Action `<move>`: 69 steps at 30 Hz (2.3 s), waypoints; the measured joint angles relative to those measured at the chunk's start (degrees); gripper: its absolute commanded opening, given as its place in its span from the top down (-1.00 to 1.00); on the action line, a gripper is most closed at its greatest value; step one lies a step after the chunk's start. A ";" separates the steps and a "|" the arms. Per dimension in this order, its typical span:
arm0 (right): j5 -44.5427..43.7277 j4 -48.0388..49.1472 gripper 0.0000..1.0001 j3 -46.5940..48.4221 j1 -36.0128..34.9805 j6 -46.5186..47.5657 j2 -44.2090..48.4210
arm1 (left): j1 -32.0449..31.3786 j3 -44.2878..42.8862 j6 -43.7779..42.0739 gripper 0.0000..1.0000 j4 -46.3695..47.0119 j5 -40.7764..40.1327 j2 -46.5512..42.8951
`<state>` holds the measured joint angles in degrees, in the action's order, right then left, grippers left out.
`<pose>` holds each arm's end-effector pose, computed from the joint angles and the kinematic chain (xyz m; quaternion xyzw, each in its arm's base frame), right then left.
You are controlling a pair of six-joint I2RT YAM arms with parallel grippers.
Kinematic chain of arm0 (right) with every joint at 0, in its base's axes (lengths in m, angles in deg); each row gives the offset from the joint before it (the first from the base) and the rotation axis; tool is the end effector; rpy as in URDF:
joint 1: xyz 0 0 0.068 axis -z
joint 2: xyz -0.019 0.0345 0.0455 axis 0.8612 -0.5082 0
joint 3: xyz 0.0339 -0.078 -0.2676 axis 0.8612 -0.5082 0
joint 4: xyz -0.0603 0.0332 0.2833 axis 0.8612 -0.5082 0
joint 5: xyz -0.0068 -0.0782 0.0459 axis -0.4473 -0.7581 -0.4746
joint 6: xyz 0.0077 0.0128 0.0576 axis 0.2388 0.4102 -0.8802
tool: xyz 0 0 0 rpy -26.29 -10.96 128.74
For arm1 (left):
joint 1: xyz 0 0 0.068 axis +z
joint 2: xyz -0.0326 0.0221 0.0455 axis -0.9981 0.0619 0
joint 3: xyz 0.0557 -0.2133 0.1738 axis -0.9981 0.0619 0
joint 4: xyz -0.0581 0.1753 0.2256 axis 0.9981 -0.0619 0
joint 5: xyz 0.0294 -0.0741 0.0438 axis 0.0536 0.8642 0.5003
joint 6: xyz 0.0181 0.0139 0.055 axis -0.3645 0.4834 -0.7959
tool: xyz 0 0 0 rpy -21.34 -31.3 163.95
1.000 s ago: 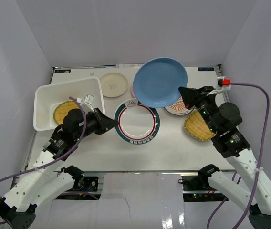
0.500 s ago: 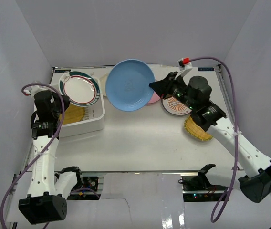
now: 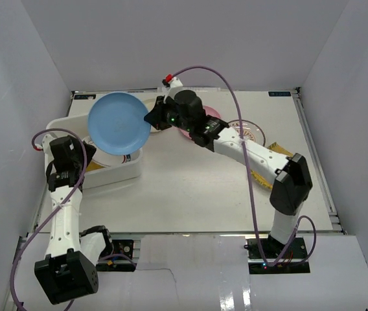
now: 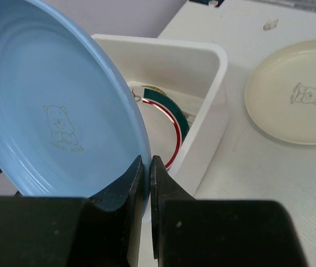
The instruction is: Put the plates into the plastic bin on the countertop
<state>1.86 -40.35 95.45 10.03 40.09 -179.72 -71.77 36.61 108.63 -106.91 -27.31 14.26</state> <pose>0.3030 0.3557 0.3988 -0.1571 0.7280 0.4195 0.5189 0.2275 0.0628 0.2710 -0.4499 0.7765 -0.0780 0.4342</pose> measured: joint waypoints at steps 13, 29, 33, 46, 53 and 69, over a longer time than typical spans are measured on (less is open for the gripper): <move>-8.02 -3.63 0.84 11.37 -1.42 -4.31 -17.86 | 0.20 -11.28 1.25 -0.90 -5.20 -3.13 -2.62; -10.36 -7.17 -0.53 24.09 -9.27 -3.69 -28.50 | -0.24 -22.27 0.50 -0.92 1.01 18.29 -0.79; -11.21 -6.64 -0.51 23.23 -9.18 -0.98 -26.88 | -1.18 -20.48 0.37 -0.92 0.92 24.61 -0.79; -18.60 0.35 -0.34 -0.98 -8.61 3.37 -8.96 | -5.51 -16.85 -1.11 -0.92 2.08 34.25 -1.77; -15.78 0.15 0.26 3.43 -8.98 -0.20 -18.82 | -7.93 -14.93 -2.32 -0.92 2.16 34.56 -2.12; -26.40 -3.65 0.85 25.27 -8.70 -8.44 -33.77 | -16.26 -14.49 -9.07 -0.96 1.70 24.17 2.89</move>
<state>-24.55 -44.00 120.72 1.33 31.65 -213.49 -88.03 22.12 99.56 -105.21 -3.13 17.14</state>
